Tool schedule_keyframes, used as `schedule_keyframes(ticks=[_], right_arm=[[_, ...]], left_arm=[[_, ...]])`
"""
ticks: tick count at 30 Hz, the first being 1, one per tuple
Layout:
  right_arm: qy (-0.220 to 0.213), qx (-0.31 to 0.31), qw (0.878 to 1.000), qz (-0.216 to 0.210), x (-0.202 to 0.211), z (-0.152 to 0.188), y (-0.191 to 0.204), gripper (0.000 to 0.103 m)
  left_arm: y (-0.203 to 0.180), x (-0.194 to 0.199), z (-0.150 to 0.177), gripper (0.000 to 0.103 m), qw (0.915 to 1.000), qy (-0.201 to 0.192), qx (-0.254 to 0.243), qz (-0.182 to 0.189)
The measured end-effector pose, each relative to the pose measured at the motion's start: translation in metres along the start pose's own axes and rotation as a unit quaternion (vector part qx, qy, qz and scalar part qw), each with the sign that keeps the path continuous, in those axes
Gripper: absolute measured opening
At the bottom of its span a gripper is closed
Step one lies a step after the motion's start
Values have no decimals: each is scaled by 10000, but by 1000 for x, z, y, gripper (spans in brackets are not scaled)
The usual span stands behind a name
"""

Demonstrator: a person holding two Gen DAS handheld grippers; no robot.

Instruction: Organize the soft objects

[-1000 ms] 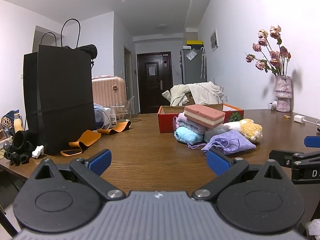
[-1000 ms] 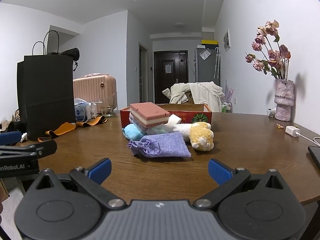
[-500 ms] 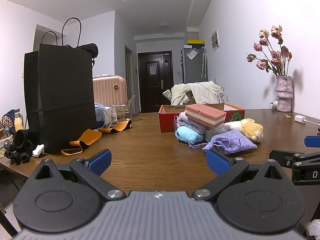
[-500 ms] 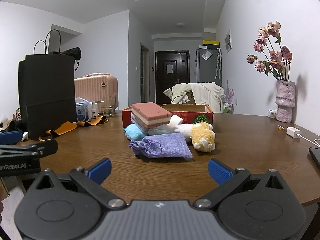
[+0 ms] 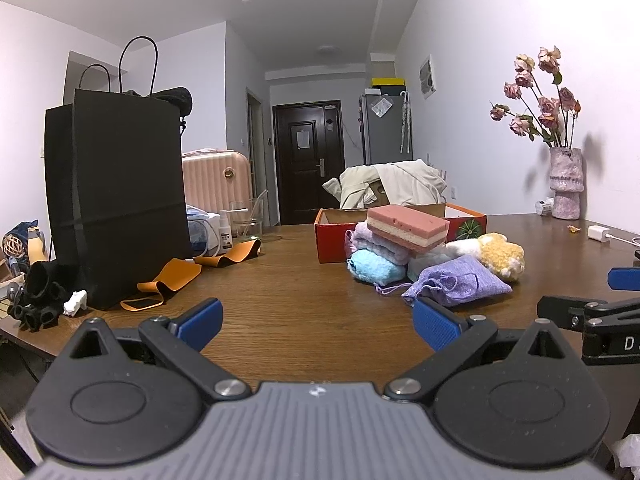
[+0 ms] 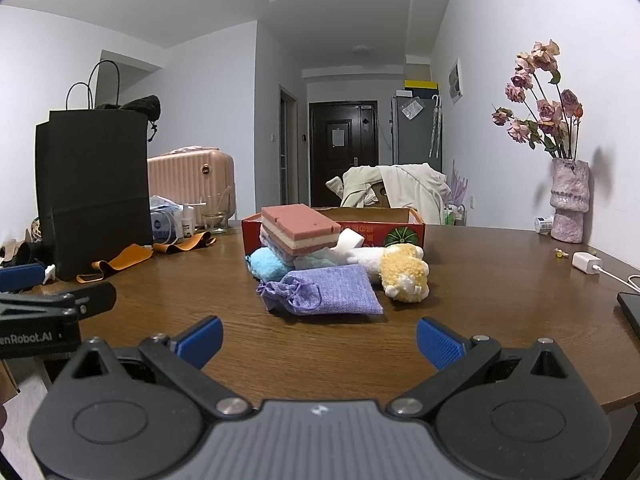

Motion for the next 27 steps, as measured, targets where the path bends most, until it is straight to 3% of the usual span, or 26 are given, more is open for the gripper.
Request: schedule_keyframes(ticks=[15, 20, 24, 27], right_arm=[[84, -221, 9997, -97, -18, -11, -9, 103], [197, -270, 9994, -128, -41, -19, -13, 103], [361, -422, 9983, -176, -69, -29, -20, 103], [503, -651, 9963, -245, -92, -37, -26, 103]], left_arm=[[0, -17, -8, 103, 9999, 134, 40, -34], [-5, -45, -14, 103, 9991, 411, 62, 84], [-11, -68, -25, 103, 9992, 366, -162, 91], [-12, -94, -40, 103, 9984, 443, -20, 339]])
Point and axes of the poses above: each gripper's, at about its wrist camera, not at the fingertips, and x roughly against the way its jaws point, y to its left, z to its underside, the point moved 8 cm from there along -x, roughly the way its jaws point, and after that the axes turned 1 degree about -y, right-handed, at the moved point
